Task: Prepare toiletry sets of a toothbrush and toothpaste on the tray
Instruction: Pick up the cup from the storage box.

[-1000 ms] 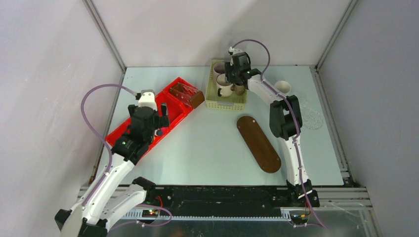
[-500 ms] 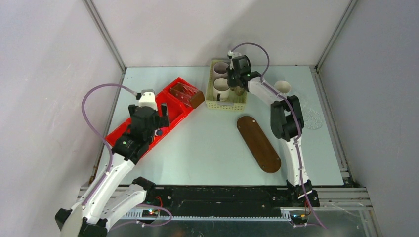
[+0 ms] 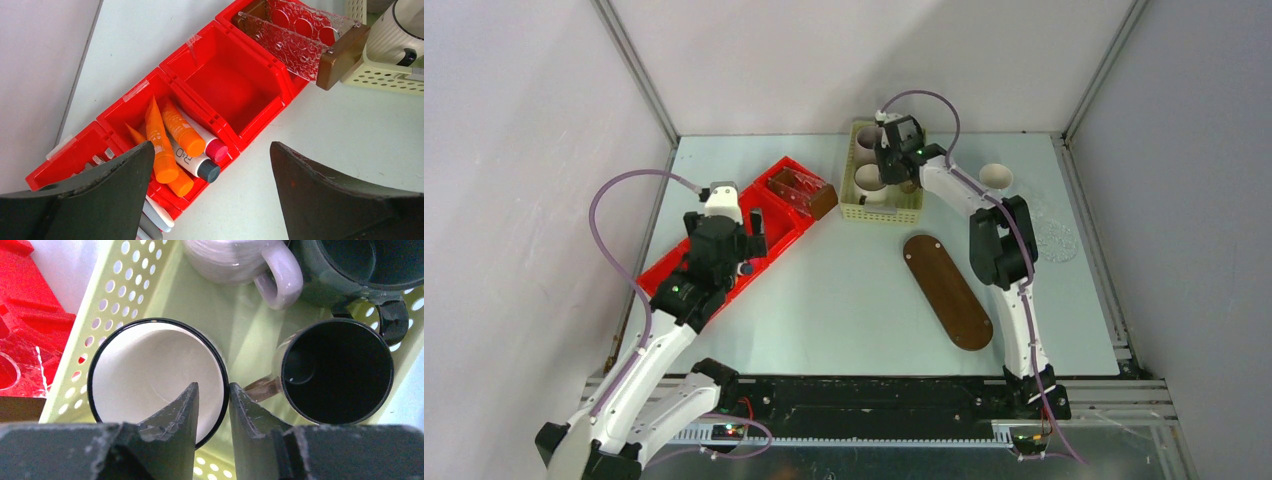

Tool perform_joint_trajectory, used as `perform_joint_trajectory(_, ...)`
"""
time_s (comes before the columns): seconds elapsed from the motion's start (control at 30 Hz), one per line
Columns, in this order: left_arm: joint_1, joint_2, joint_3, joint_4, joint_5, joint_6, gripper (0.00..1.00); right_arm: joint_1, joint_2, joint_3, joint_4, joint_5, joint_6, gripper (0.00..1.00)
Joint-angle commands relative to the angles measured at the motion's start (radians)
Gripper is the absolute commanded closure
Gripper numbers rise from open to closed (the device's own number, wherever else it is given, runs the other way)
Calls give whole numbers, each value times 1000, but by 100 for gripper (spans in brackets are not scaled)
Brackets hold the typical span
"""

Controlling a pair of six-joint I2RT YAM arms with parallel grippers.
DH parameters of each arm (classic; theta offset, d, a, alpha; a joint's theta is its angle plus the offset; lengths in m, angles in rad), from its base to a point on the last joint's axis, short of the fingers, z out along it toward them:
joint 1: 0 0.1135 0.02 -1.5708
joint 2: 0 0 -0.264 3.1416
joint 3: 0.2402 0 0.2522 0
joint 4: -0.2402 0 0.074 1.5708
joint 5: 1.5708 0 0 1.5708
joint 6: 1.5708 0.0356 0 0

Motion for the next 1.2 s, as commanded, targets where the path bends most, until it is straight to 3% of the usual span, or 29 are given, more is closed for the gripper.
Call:
perform_joint_trajectory(0.0, 7, -10, -3, 19, -14, 22, 7, 10, 35, 75, -15, 15, 2, 67)
perform_joint_trajectory(0.17, 7, -7, -3, 20, -12, 21, 7, 10, 63, 90, 3, 5, 11, 72)
perform_joint_trajectory(0.43, 7, -12, -3, 18, -15, 23, 7, 7, 19, 125, -9, -30, 20, 100)
perform_joint_trajectory(0.9, 7, -44, 0, 14, -9, 17, 7, -33, -271, 95, 25, -59, 56, 100)
perform_joint_trajectory(1.17, 7, -70, 4, 5, -5, 10, 7, -101, -498, -102, 36, -26, 39, 100)
